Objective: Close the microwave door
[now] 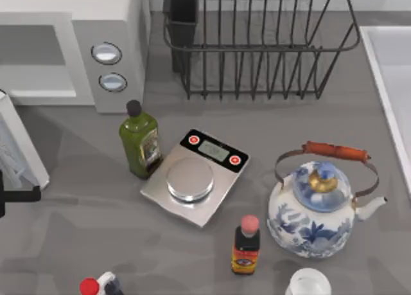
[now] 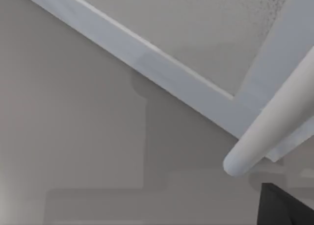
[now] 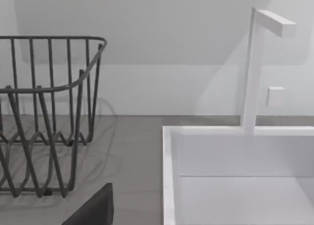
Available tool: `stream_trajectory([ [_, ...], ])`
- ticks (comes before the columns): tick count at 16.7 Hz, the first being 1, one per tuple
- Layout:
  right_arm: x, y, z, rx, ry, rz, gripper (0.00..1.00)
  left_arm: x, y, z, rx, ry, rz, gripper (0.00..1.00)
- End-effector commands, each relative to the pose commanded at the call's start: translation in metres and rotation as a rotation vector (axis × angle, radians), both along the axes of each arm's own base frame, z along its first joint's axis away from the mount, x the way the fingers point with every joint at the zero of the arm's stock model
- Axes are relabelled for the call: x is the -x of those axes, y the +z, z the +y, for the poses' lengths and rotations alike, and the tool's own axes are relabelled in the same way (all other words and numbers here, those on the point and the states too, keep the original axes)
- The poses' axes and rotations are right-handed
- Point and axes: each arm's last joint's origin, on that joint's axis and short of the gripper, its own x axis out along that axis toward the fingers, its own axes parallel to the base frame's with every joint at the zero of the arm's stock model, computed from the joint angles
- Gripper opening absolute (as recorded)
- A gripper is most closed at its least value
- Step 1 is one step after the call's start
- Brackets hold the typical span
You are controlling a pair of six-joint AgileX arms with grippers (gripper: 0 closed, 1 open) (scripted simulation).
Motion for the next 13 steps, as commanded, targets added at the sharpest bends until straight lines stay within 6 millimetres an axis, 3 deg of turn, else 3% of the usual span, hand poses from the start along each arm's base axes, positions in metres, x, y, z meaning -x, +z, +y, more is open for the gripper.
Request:
stream_trajectory([
  [3,0.0,0.0,0.0,0.0,0.0,0.0,1.0,-0.019,0.003,0.0,0.0,0.0,-0.001,0.0],
  [10,0.0,0.0,0.0,0.0,0.0,0.0,1.0,-0.086,-0.009,-0.001,0.001,0.0,0.013,0.0],
  [13,0.0,0.0,0.0,0.0,0.0,0.0,1.0,-0.097,-0.011,-0.002,0.0,0.0,0.003,0.0],
])
